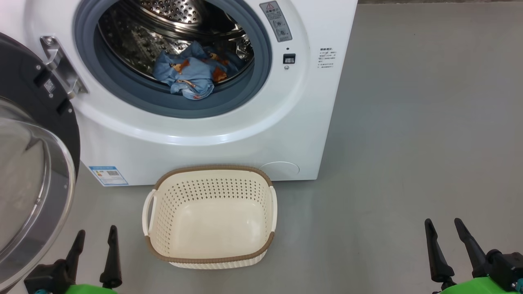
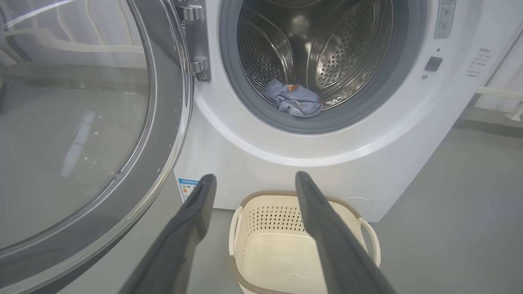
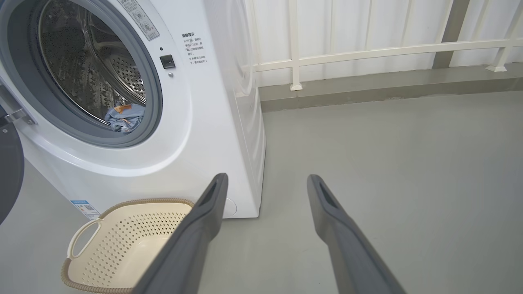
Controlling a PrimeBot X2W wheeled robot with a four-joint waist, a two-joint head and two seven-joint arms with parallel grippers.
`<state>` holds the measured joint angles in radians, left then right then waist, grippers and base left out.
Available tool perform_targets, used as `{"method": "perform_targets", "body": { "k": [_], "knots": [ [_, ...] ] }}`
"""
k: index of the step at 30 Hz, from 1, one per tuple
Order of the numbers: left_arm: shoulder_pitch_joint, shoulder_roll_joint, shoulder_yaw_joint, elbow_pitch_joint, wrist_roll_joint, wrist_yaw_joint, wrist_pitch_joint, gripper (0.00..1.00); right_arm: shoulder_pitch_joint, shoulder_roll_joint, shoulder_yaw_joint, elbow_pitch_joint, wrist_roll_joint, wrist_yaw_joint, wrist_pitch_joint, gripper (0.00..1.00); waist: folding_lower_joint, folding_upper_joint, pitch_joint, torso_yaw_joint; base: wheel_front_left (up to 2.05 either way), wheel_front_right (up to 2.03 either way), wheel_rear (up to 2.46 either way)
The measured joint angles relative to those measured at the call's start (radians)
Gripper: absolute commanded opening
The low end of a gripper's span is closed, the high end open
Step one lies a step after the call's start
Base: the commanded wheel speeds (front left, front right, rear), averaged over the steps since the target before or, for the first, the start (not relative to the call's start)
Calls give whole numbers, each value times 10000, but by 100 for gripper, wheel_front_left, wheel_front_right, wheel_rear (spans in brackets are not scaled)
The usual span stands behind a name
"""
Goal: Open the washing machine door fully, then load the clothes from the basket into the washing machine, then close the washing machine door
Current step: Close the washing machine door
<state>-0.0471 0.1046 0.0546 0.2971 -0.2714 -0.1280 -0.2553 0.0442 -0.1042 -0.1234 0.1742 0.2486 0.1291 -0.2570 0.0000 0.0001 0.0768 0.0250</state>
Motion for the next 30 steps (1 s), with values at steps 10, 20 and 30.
{"method": "perform_targets", "body": {
  "k": [10,20,30],
  "knots": [
    [6,-12,-107,-12,-2,0,0,100,7,8,-58,-27,2,2,0,100,0,0,-82,197,0,0,0],
    [92,-176,272,-263,-138,0,0,100,6,-81,180,-40,2,0,0,100,-1,0,-93,951,0,0,0],
    [523,-512,759,-347,-146,0,0,100,-202,-328,828,151,8,0,0,100,0,0,-173,2354,0,0,0]
  ]
}}
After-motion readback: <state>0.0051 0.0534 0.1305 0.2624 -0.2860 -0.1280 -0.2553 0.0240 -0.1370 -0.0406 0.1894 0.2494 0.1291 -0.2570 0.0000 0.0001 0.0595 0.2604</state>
